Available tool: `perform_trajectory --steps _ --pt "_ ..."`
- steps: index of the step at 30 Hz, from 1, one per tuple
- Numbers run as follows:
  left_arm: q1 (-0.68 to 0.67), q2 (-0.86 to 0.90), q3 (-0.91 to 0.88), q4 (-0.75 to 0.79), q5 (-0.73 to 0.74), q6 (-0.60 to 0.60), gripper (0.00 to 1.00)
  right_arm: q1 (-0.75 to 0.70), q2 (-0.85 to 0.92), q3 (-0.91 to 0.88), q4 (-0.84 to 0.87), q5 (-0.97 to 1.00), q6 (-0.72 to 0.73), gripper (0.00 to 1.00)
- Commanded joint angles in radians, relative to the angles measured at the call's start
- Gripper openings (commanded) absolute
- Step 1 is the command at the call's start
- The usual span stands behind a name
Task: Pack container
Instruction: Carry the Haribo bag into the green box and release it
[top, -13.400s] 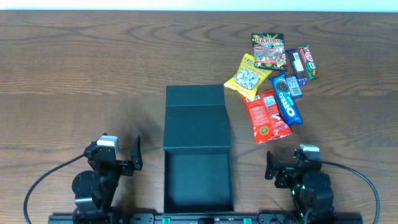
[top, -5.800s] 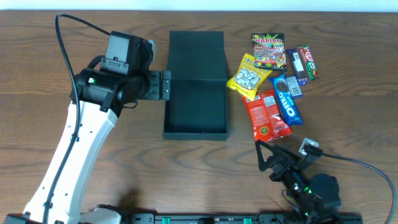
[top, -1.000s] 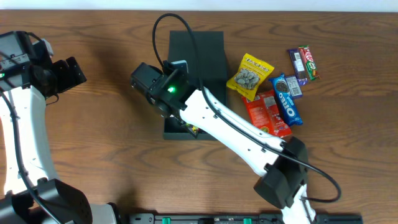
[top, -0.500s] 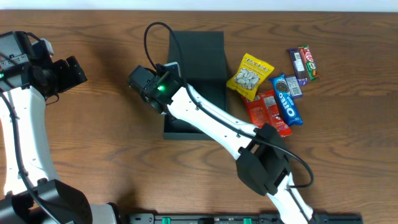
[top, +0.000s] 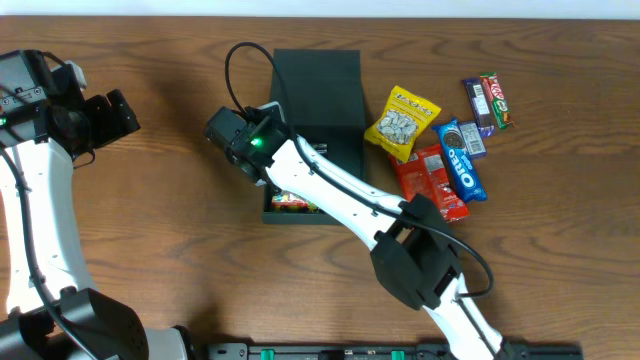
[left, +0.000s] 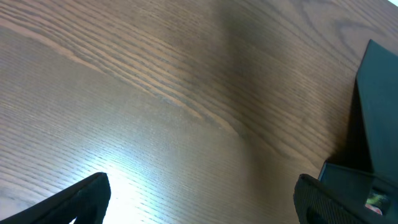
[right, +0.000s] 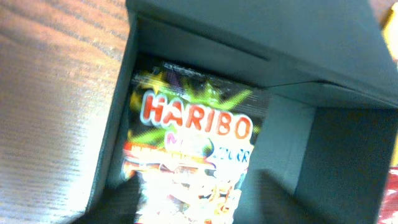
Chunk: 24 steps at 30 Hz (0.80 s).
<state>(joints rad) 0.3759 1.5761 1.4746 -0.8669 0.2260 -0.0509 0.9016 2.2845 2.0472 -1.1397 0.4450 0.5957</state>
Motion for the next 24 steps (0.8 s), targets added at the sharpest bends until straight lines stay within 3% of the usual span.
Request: perform_trajectory --steps 1,4,5,6,9,10,11,13,14,17,19,24 --pt "0.002 -0.020 0.006 0.001 0.003 0.015 0.95 -0.008 -0.008 0.005 0.000 -0.019 -0.014 0.86" --pt "0.002 -0.020 0.006 0.001 0.003 0.022 0.95 -0.011 -0.043 0.007 0.000 -0.019 -0.017 0.85" --pt "0.002 -0.020 0.006 0.001 0.003 0.022 0.95 -0.013 -0.058 0.007 -0.002 -0.019 -0.026 0.80" --pt "0.002 -0.020 0.006 0.001 0.003 0.022 0.95 -0.021 -0.077 0.007 -0.005 -0.019 -0.041 0.66" --pt "0.001 -0.019 0.006 -0.004 0.006 0.023 0.95 -0.058 -0.129 0.007 -0.041 -0.018 -0.055 0.09" --pt "-0.001 -0.019 0.005 -0.007 0.019 0.031 0.95 -0.076 -0.148 0.007 -0.053 -0.018 -0.055 0.03" --pt "-0.003 -0.019 0.005 -0.008 0.042 0.039 0.95 -0.100 -0.172 0.007 -0.063 -0.019 -0.055 0.05" --pt "-0.014 -0.019 -0.001 -0.006 0.123 0.056 0.95 -0.158 -0.217 0.007 -0.069 -0.019 -0.061 0.34" --pt "-0.034 -0.015 -0.003 -0.007 0.171 0.066 0.95 -0.208 -0.246 0.007 -0.067 -0.026 -0.083 0.43" --pt "-0.117 -0.001 -0.008 -0.007 0.187 0.126 0.95 -0.352 -0.269 0.007 -0.062 -0.067 -0.144 0.49" --pt "-0.192 0.017 -0.008 -0.002 0.187 0.156 0.95 -0.454 -0.257 -0.001 -0.039 -0.225 -0.213 0.50" --pt "-0.303 0.078 -0.008 0.031 0.192 0.166 0.95 -0.654 -0.200 -0.060 0.048 -0.554 -0.223 0.52"
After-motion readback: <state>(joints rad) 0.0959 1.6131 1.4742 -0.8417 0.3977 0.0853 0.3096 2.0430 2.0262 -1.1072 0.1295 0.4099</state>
